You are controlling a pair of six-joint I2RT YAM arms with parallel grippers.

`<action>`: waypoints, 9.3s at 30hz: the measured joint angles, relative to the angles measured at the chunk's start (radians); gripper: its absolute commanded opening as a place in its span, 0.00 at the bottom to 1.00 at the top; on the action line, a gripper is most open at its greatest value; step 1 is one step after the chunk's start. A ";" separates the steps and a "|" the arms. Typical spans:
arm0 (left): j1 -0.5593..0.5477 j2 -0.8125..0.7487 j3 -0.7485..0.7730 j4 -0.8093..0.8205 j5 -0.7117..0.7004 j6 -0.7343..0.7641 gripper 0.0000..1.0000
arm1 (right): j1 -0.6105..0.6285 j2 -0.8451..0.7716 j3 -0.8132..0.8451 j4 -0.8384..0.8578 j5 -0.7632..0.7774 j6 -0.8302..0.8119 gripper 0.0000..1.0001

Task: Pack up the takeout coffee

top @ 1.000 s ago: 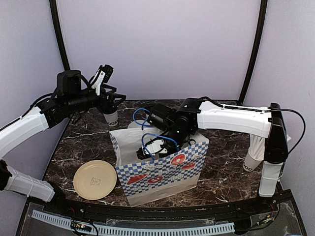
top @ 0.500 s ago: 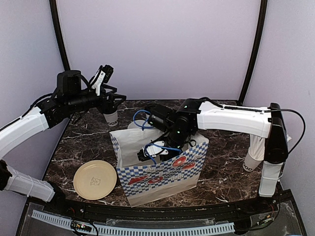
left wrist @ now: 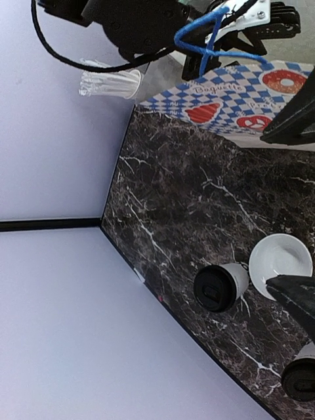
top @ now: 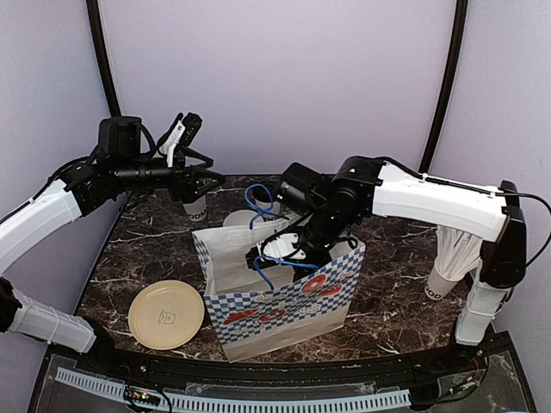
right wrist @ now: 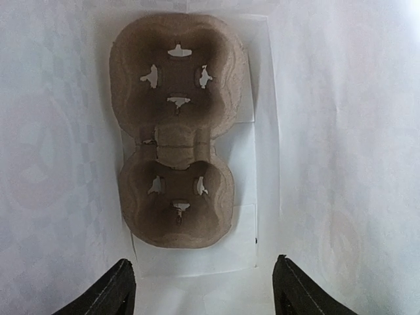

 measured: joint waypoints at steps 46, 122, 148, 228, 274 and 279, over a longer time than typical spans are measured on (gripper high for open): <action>-0.261 -0.063 0.266 -0.416 -0.226 0.123 0.69 | -0.283 -0.326 0.013 0.122 -0.209 0.040 0.73; -0.145 -0.069 -0.071 0.037 -0.633 0.053 0.74 | 0.061 -0.340 -0.079 -0.111 -0.296 0.051 0.00; 0.114 0.249 0.225 -0.264 -0.601 -0.103 0.78 | -0.364 -0.101 0.236 -0.043 -0.136 0.085 0.00; 0.196 0.551 0.742 -0.798 -0.330 -0.138 0.65 | -0.709 -0.103 0.223 -0.037 -0.156 0.090 0.60; -0.558 0.524 0.262 -0.589 -0.167 0.062 0.79 | -0.660 -0.043 0.280 -0.053 -0.192 0.117 0.61; -0.567 0.553 0.286 -0.622 -0.145 0.072 0.82 | -0.658 -0.043 0.272 -0.054 -0.192 0.111 0.61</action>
